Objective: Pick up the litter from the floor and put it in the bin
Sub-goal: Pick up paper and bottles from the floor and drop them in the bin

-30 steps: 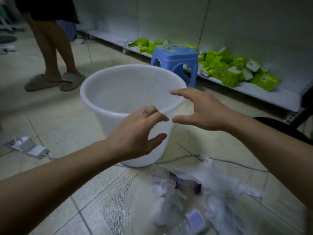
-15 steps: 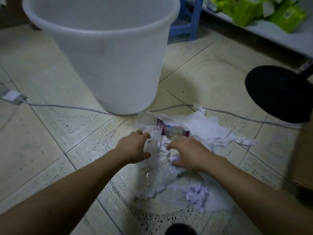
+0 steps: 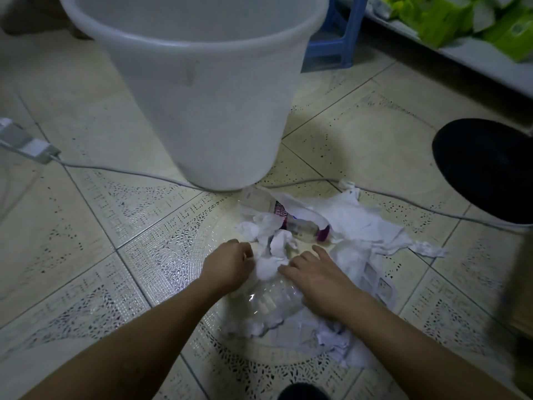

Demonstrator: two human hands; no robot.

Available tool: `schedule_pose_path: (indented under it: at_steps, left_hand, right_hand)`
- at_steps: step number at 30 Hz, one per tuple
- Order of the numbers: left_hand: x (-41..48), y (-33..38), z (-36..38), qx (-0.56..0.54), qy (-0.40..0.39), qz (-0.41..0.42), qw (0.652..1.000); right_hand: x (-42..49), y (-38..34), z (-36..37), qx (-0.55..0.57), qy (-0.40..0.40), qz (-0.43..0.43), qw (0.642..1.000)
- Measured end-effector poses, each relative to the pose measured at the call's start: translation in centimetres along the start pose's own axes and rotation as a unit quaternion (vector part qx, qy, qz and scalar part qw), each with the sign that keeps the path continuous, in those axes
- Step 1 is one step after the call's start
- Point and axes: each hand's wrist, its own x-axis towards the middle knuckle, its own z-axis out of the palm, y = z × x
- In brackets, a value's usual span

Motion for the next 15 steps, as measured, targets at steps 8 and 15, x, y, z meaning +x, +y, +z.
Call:
schedule_pose_path:
  at_steps: [8,15]
  left_hand:
    - [0.7,1.5,-7.4,-0.035,0.042,0.069,0.996]
    - [0.6,2.8,-14.1,-0.057,0.089,0.092,0.99]
  right_hand:
    - [0.5,1.4,-3.6,0.067,0.098,-0.013,0.993]
    - [-0.1,2.9,-9.2,0.236,0.144,0.054,0.959]
